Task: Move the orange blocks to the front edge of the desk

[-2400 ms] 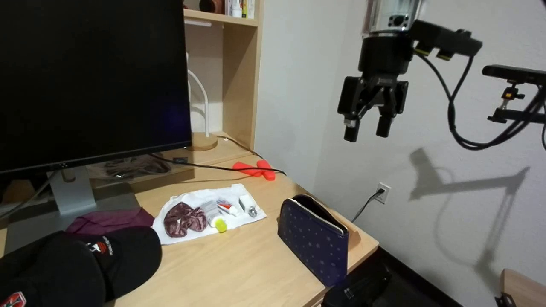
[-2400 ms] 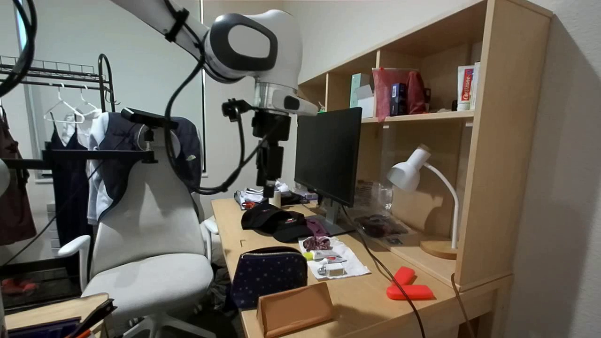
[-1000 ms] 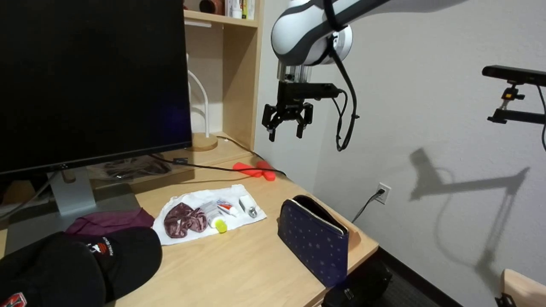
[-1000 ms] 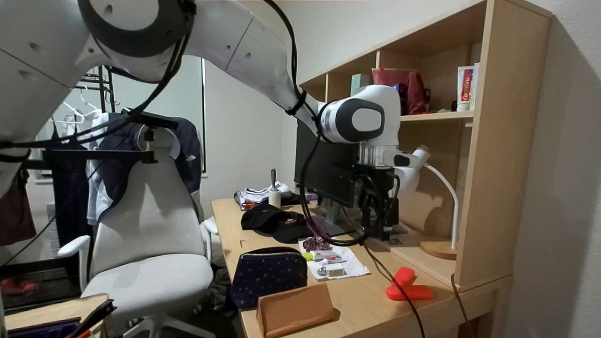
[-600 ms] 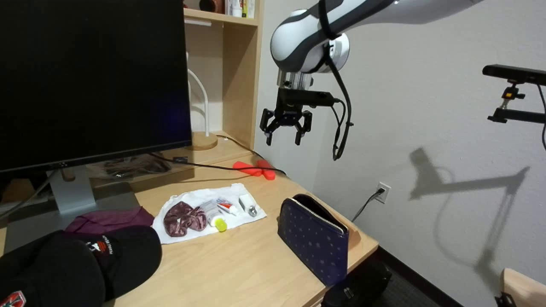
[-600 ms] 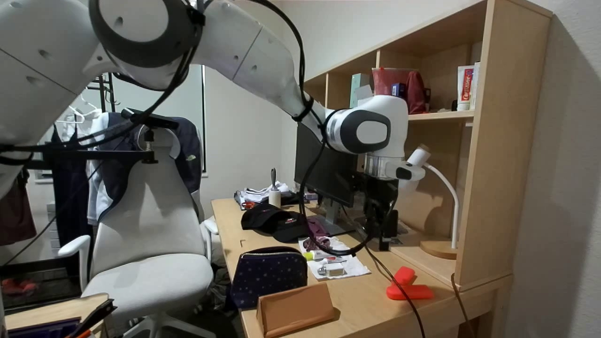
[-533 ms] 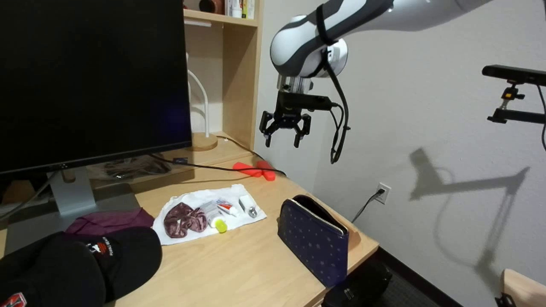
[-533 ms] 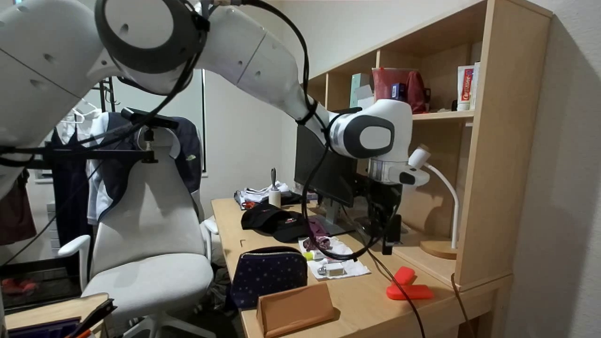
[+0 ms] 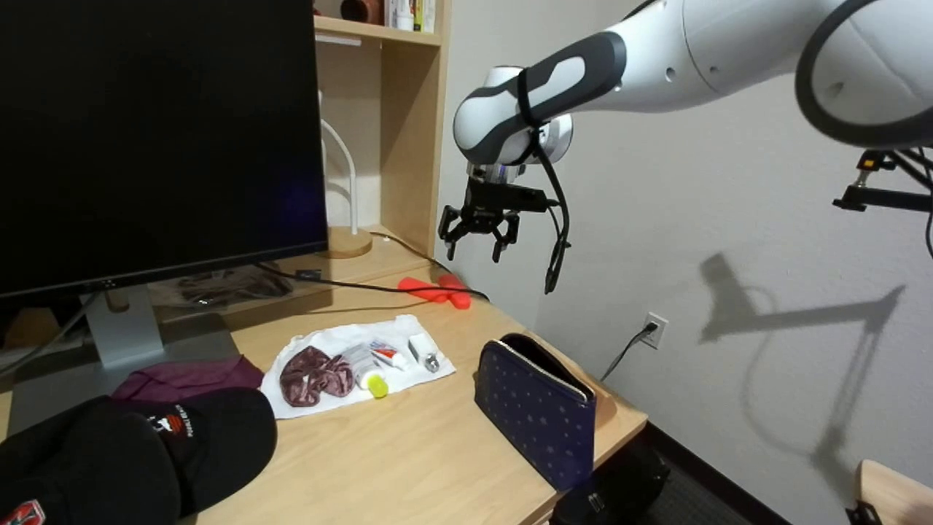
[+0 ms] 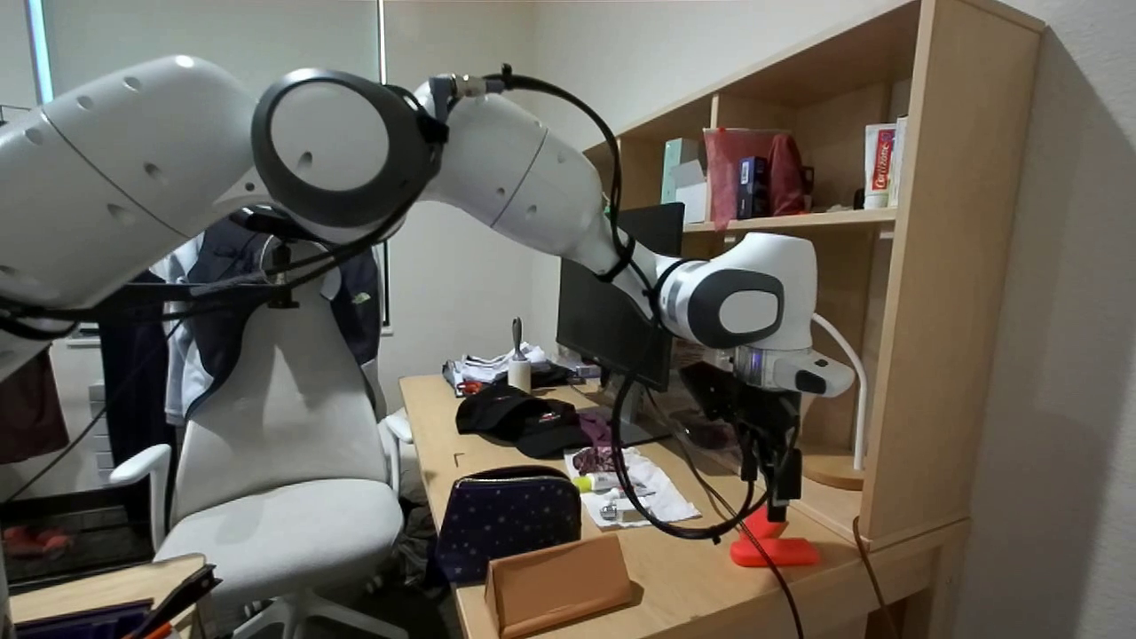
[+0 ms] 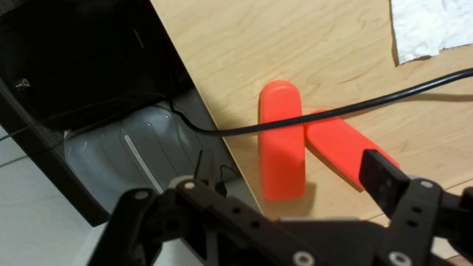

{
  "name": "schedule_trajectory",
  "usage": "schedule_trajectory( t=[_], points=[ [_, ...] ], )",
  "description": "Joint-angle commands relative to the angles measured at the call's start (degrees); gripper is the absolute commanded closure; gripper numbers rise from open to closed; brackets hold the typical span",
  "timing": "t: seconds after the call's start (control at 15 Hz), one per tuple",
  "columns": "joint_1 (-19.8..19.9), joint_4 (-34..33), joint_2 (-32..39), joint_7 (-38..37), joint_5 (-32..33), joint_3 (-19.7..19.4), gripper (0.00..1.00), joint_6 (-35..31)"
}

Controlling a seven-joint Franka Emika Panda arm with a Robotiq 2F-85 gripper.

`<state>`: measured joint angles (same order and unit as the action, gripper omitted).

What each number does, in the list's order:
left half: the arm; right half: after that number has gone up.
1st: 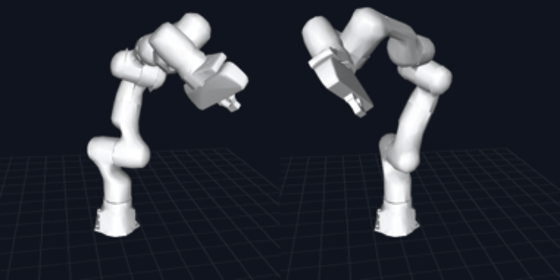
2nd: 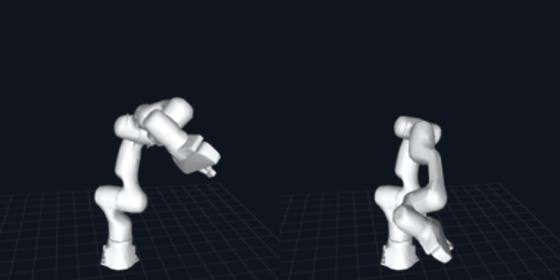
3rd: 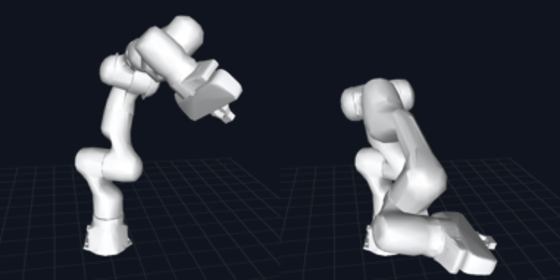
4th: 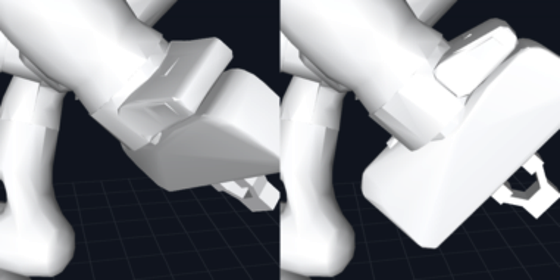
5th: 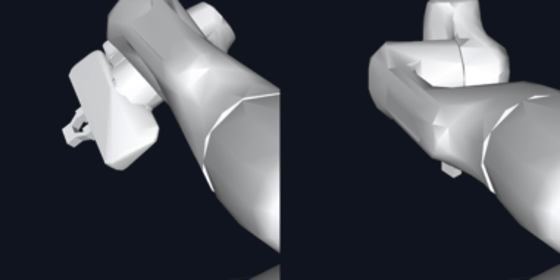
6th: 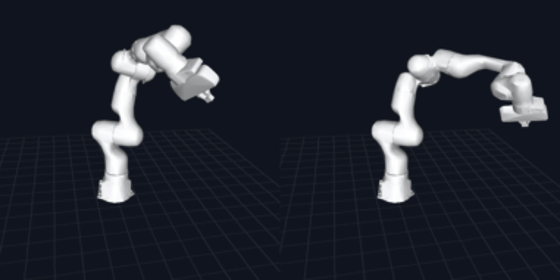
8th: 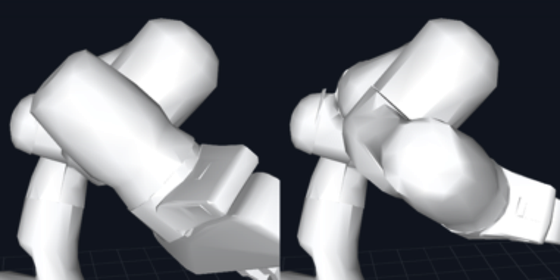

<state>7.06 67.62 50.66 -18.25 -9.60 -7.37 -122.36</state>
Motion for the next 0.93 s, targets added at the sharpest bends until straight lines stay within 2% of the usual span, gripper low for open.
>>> schedule_trajectory(
  t=[0.0,0.33,0.87],
  points=[
    [1.71,-10.68,7.00,3.26,0.84,1.60,0.00,3.30],
    [2.92,-18.09,12.73,4.14,0.31,2.53,0.00,6.08],
    [4.42,-25.02,17.63,3.52,0.42,2.95,0.00,11.61]
  ],
)
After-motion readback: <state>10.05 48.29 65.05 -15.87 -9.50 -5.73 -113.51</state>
